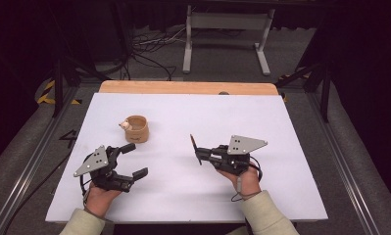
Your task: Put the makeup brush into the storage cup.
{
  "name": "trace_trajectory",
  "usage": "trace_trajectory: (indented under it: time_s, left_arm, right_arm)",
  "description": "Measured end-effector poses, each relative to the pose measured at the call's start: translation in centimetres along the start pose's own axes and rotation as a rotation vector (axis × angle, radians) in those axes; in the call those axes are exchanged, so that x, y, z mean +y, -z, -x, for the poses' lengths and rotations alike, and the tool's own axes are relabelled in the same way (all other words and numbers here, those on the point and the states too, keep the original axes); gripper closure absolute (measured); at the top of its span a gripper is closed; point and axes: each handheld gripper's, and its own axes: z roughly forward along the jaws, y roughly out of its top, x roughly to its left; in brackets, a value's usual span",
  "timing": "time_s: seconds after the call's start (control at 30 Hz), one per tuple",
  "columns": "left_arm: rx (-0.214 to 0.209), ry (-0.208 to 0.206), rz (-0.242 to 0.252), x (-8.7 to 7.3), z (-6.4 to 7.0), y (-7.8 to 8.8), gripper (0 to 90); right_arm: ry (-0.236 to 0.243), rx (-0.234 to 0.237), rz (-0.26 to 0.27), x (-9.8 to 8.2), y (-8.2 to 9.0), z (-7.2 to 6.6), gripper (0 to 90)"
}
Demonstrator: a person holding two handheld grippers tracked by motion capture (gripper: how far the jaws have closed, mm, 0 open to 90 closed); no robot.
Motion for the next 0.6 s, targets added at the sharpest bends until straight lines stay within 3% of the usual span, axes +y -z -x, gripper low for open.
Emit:
trace_trajectory:
  time_s: [0.17, 0.4, 0.6]
  left_arm:
    - [-0.031, -0.005, 0.013, 0.9, 0.4, -0.9, 7.5]
    - [-0.109, -0.030, -0.027, 2.1, 1.8, -3.4, 6.0]
    - [-0.132, -0.025, -0.009, 2.6, 2.3, -4.6, 6.8]
  right_arm:
    - [0.006, 0.012, -0.001, -0.3, -0.8, -0.4, 84.3]
    - [-0.001, 0.011, 0.015, -1.0, -1.4, -0.8, 84.3]
    - [-0.019, 0.018, 0.023, -1.4, -1.7, -1.0, 84.2]
